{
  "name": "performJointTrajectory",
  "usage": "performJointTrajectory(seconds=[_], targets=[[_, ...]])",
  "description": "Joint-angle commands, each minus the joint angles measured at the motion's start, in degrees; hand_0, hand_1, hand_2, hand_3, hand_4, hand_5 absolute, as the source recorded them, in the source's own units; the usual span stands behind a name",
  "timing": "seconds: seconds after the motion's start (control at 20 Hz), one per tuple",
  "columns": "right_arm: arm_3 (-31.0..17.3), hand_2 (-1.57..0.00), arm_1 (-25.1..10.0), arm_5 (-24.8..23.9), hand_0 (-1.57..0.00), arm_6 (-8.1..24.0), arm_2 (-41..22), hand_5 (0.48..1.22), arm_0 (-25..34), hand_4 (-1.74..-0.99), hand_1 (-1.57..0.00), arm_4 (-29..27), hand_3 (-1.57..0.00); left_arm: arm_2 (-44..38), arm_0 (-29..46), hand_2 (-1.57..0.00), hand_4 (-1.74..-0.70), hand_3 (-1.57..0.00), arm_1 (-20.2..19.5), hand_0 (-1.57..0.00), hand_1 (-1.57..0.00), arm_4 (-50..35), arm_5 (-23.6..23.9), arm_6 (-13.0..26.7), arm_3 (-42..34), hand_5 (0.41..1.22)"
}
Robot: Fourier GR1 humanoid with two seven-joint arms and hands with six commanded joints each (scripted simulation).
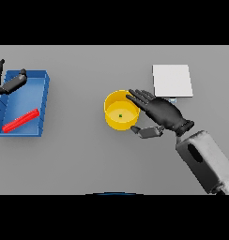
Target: Pick up the red beaker and tilt it to pour out 1 green nut into yellow bowl. Pick up the yellow bowl and place it on the metallic measuring scale.
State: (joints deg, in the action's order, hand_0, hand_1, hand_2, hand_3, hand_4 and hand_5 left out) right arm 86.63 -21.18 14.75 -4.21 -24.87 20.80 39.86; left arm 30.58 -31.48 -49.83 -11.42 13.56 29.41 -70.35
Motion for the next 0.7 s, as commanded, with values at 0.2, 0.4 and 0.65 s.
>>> performJointTrajectory(seconds=[0.2, 0.4, 0.65], targets=[[-5.5, 0.0, -0.3, 4.0, 0.0, -2.6, -3.8, 0.677, 6.2, -1.277, 0.0, 2.2, 0.0, 0.5, 0.0, 0.0, -0.8, 0.0, 0.1, 0.0, 0.0, 0.8, 0.0, -0.2, 0.8, 0.718], [-10.2, 0.0, 0.5, 6.7, 0.0, -5.2, -5.7, 0.686, 10.4, -1.25, 0.0, 2.5, 0.0, 0.5, -0.1, 0.0, -0.79, 0.0, -0.1, 0.0, 0.0, 0.6, -0.4, -0.4, 0.7, 0.72], [-15.5, 0.0, 2.3, 9.2, 0.0, -5.9, -8.1, 0.679, 13.7, -1.26, 0.0, 3.2, 0.0, 0.5, -1.3, 0.0, -0.8, 0.0, 0.5, 0.0, 0.0, 0.9, -0.9, -0.7, 2.2, 0.733]])
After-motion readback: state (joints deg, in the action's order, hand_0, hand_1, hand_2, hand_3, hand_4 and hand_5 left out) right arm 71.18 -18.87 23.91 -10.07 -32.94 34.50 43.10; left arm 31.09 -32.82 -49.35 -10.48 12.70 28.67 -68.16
